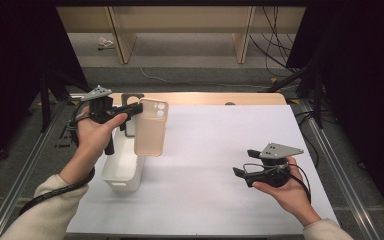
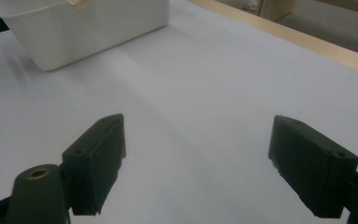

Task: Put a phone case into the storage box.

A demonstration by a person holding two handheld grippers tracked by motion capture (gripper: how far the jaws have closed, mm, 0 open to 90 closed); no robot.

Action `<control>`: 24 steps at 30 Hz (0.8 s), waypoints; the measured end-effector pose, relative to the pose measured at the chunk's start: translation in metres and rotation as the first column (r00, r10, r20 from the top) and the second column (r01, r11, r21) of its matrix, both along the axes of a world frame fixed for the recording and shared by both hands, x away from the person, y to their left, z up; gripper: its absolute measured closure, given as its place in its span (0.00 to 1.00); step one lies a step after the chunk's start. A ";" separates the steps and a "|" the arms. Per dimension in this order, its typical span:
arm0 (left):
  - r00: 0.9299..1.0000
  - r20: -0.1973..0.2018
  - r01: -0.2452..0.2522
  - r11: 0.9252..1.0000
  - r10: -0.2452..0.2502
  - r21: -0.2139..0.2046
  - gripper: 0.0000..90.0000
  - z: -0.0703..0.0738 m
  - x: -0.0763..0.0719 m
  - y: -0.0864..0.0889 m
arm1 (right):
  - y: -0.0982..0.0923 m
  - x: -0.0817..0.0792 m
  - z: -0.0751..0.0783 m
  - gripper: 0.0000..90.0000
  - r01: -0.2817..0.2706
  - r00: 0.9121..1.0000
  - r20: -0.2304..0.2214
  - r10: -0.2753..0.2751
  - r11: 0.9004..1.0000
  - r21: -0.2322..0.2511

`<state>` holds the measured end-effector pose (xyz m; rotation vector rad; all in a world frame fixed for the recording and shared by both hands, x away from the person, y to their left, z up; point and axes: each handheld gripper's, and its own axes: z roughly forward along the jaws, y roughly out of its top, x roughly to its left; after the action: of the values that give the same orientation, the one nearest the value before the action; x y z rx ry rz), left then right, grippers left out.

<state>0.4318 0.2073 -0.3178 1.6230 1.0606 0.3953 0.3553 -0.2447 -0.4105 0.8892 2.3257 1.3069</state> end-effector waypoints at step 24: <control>0.999 0.021 -0.044 0.999 0.044 0.005 0.92 0.005 0.020 0.042 | 0.000 0.001 -0.001 0.21 0.002 1.000 -0.006 -0.002 1.000 0.002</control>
<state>0.4519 0.2496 -0.3125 1.5996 1.0818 0.4436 0.3561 -0.2448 -0.4116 0.8973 2.3271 1.3082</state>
